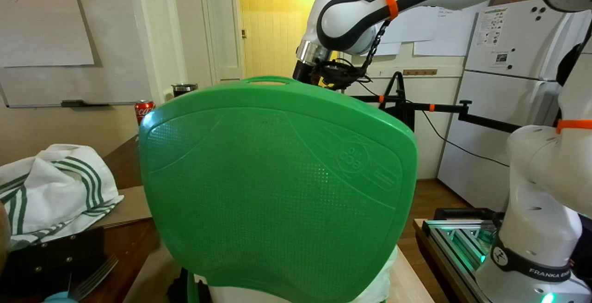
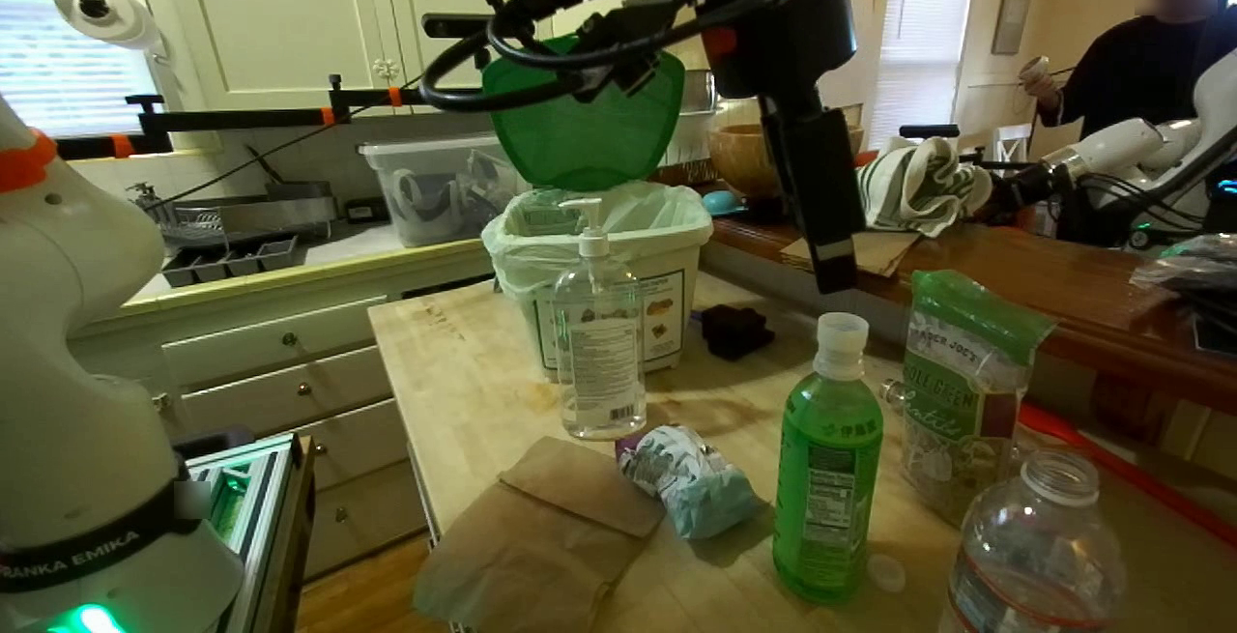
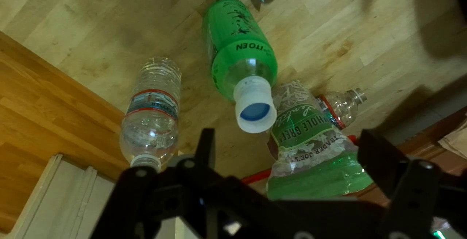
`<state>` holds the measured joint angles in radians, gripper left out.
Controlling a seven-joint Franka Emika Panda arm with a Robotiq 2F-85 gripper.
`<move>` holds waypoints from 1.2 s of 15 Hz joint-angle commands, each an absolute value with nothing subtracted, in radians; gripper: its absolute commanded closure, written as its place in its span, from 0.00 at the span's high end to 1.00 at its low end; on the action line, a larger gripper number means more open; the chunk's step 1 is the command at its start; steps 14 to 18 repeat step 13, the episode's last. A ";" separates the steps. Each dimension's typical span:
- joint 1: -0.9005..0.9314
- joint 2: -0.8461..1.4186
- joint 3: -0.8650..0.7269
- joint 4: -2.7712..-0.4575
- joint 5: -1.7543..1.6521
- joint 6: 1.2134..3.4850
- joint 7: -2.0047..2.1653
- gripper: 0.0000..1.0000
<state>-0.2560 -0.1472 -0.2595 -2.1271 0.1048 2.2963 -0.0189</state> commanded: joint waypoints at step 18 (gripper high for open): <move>-0.251 -0.212 -0.255 -2.147 0.060 2.252 -0.020 1.00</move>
